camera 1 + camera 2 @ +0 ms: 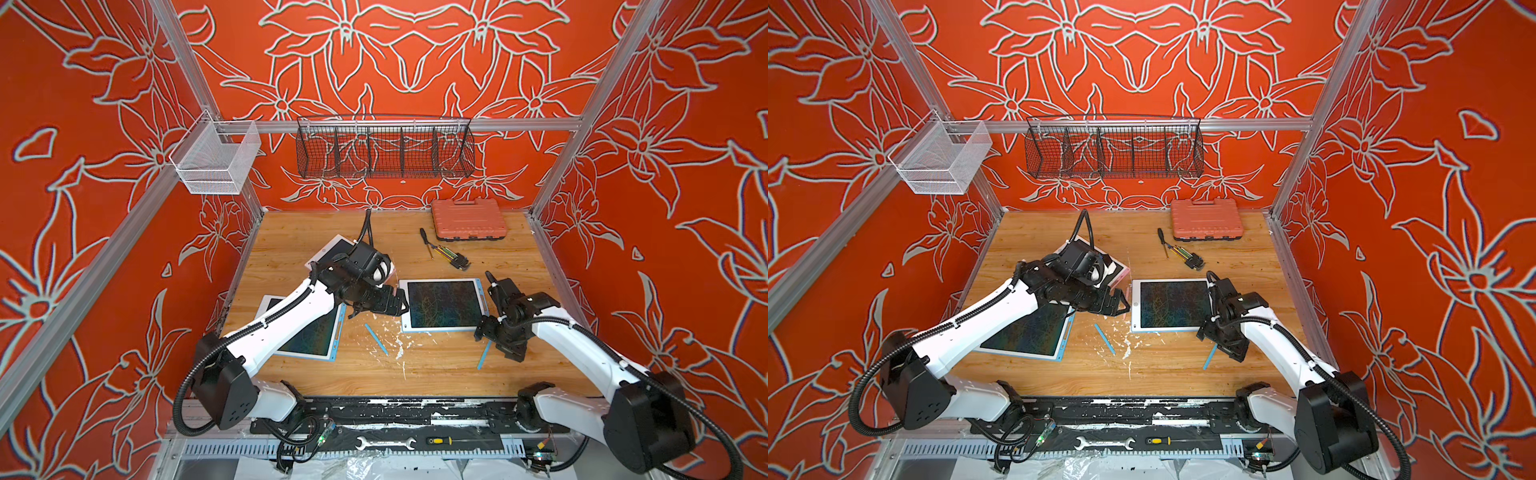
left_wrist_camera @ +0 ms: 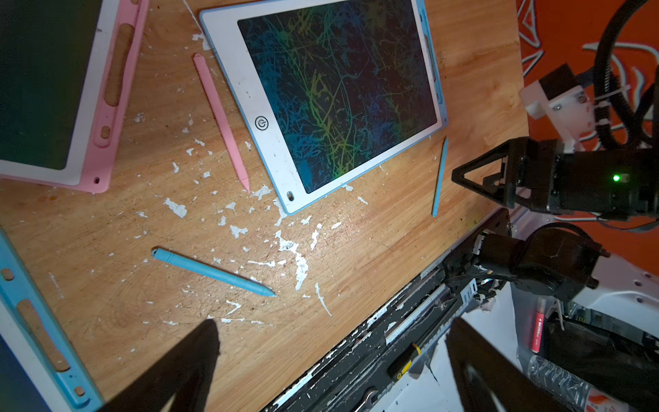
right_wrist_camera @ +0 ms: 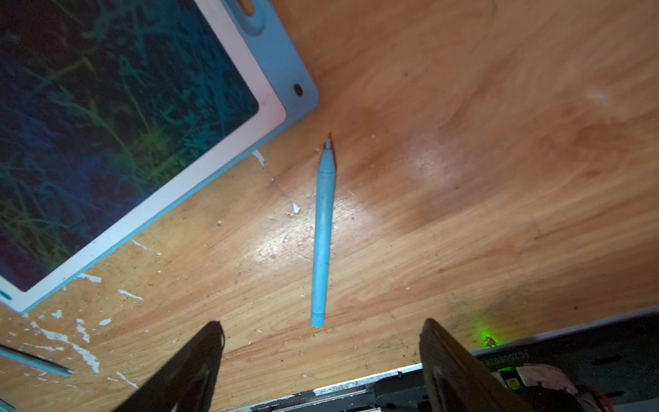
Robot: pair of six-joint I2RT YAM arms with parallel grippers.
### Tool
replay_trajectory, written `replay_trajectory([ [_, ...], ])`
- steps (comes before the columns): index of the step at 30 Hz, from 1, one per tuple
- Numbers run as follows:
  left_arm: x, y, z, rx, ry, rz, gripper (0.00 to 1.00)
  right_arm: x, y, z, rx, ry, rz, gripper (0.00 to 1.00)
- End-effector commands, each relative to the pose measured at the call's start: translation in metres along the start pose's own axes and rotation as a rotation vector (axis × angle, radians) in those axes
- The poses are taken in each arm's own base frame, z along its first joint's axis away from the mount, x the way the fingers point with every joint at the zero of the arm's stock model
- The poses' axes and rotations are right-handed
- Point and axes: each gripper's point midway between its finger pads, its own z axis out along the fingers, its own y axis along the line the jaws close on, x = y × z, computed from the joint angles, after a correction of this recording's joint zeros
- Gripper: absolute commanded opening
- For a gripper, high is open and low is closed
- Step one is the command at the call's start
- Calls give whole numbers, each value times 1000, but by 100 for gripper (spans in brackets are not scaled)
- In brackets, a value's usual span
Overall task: Place the stylus back onto the writing tablet
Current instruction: Adjust the stylus at the center of the board.
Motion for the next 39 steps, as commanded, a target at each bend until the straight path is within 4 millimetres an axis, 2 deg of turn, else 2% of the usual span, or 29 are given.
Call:
replay_trajectory([
  [1,3,0,-3,39,13,-7,97,1,-5,6,35,6,23,86],
  [10,1,-4,12,97,49,-62,97,8,5,27,5,37,14,84],
  [15,4,-1,14,95,52,-75,97,17,8,38,8,60,1,84],
  [28,9,-3,20,128,68,-103,97,27,20,45,-28,64,-16,82],
  [39,9,0,22,118,63,-115,97,31,40,46,-84,60,-38,82],
])
